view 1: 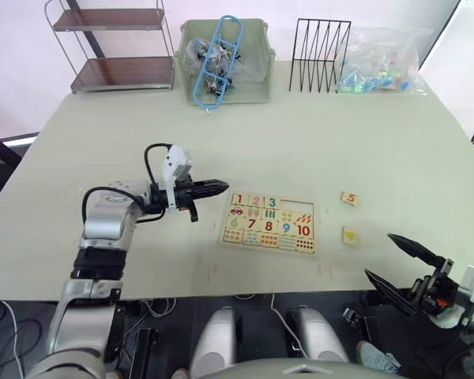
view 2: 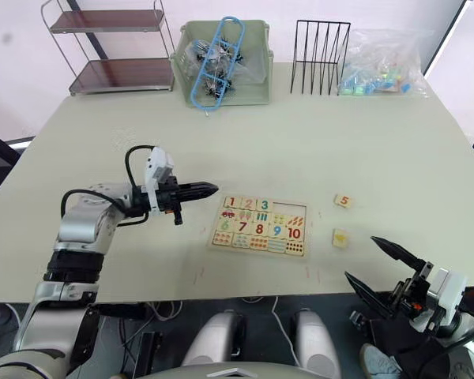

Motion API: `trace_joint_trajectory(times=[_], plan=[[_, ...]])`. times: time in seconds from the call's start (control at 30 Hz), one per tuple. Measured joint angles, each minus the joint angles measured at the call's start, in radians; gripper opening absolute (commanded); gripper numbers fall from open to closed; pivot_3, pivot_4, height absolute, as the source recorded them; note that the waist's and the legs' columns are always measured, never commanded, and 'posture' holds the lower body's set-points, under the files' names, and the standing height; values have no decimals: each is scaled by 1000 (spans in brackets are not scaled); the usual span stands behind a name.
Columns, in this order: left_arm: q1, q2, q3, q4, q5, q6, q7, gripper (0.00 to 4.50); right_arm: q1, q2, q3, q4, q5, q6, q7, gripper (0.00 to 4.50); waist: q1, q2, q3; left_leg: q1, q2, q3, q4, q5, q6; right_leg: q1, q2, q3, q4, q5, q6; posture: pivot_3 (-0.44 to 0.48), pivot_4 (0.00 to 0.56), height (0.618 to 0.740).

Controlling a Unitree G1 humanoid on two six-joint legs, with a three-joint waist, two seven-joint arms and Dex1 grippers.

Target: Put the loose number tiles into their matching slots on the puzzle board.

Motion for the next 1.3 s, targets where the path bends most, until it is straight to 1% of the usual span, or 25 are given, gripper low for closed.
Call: trace_joint_trajectory(times=[0.03,0.07,0.1,0.13,0.17,0.2,0.23,0.27,0.3,0.33,0.5,0.73,0.87,1.03,1.3], plan=[[41,14,16,-32,-11,8,18,644,-4,0,-4,7,3,3,-2,4500,-2,0,0,0,0,0,0,0,0,0,0,0,0,0,0,0,150,740],[84,26,35,-53,-17,16,33,963,-8,-1,-12,12,8,7,-5,4500,-1,0,0,0,2,0,0,0,0,0,0,0,0,0,0,0,150,740],[105,30,51,-61,-23,20,43,1466,-8,-2,-19,14,10,11,-6,4500,0,0,0,0,2,0,0,0,0,0,0,0,0,0,0,0,150,740],[131,38,68,-71,-32,26,57,1840,-10,-4,-27,17,12,15,-6,4500,1,0,0,0,3,0,0,0,0,0,0,0,0,0,0,0,150,740],[153,42,87,-81,-38,29,69,2336,-11,-6,-31,21,13,19,-5,4500,2,0,0,0,3,0,0,0,0,0,0,0,0,0,0,0,150,740],[179,50,104,-98,-49,31,82,2936,-14,-10,-32,28,13,23,-3,4500,5,0,0,0,2,-1,0,0,0,1,-1,-1,0,0,0,0,150,740],[202,54,123,-115,-55,33,88,3254,-15,-14,-34,32,14,25,-1,4500,6,0,0,0,2,0,0,0,0,1,-2,-1,0,0,0,0,150,740],[232,65,138,-139,-67,35,95,3884,-19,-17,-35,38,14,28,1,4500,7,0,0,0,2,0,0,0,0,1,-2,-1,-1,0,0,0,150,740],[250,70,146,-154,-73,35,99,4403,-21,-19,-36,41,14,30,2,4500,8,0,0,0,2,0,0,0,0,1,-2,-1,-1,0,0,0,150,740],[266,71,153,-168,-77,35,103,4463,-24,-22,-36,47,15,34,3,4500,9,0,0,1,2,0,0,0,0,1,-3,-1,-1,0,0,0,150,740],[427,102,220,-247,-110,13,104,4463,-66,-51,-57,118,15,45,25,4500,3,1,0,1,2,1,-1,0,0,1,-3,-1,-1,-1,-1,0,150,740],[618,122,352,-325,-152,-34,100,4463,-138,-109,-106,261,17,55,86,4500,5,1,0,2,3,4,-1,0,0,1,-3,0,-1,-2,-4,0,150,740],[655,121,371,-331,-161,-48,109,4463,-172,-136,-114,323,17,65,116,4500,6,0,-1,2,2,9,-1,0,0,1,-3,0,-1,-3,-4,0,150,740],[670,109,376,-361,-186,-65,128,4463,-224,-172,-130,393,17,72,150,4500,4,0,-1,2,2,10,-1,0,0,1,-3,0,-1,-2,-4,0,150,740],[693,108,378,-365,-200,-84,128,4463,-243,-178,-152,414,18,96,185,4500,3,0,-1,2,3,10,-1,0,0,1,-3,0,-1,-3,-4,0,150,740]])
